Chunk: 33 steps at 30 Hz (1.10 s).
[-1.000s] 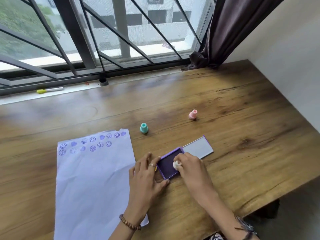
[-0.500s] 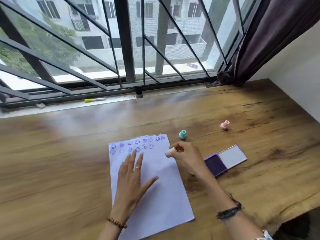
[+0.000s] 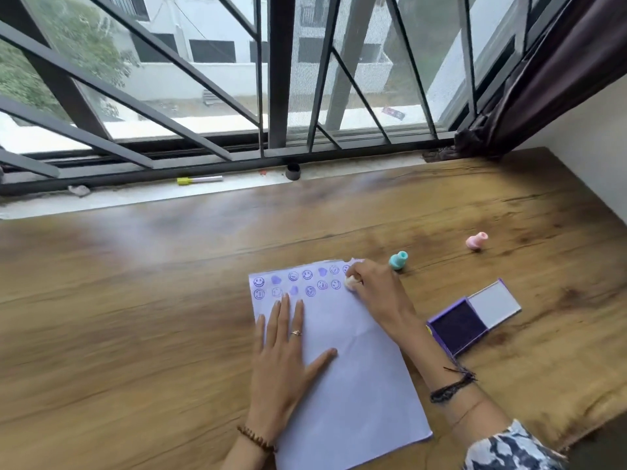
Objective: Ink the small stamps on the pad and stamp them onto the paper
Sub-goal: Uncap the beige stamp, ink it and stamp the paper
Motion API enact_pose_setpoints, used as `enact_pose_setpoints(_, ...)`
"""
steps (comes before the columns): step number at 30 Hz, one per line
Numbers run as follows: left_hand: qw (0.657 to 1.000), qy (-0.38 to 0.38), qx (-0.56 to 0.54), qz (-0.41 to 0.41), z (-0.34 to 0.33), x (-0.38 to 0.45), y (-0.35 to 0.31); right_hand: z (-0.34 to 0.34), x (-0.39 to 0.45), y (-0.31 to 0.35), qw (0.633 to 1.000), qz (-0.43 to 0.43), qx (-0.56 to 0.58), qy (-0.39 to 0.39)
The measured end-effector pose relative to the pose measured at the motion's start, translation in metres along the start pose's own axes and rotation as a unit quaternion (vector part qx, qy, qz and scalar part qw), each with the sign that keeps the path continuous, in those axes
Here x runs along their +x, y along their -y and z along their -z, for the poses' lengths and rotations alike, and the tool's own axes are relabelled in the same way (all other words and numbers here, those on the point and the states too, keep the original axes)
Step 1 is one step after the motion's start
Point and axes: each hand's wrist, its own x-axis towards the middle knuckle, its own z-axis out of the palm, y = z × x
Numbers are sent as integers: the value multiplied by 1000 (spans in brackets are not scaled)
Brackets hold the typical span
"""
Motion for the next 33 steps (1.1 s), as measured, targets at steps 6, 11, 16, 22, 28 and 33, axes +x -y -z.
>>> enact_pose_setpoints(6,1000,-22,2,-10,-2,0,1,-3,7,-1,997,23,-74,9)
enact_pose_setpoints(11,1000,-6,2,-8,0,1,2,-5,17,1,989,26,-143,26)
enact_pose_setpoints(16,1000,20,4,5,5,1,0,2,21,-7,1000,-12,0,29)
enact_pose_setpoints(22,1000,9,17,13,6,-1,-2,41,-17,-40,858,-173,482,-23)
enact_pose_setpoints(28,998,-67,6,-19,-2,17,-56,79,-70,-72,657,-230,717,35)
enact_pose_setpoints(33,984,-45,-42,-167,-25,37,-129,85,-86,-108,591,-254,766,23)
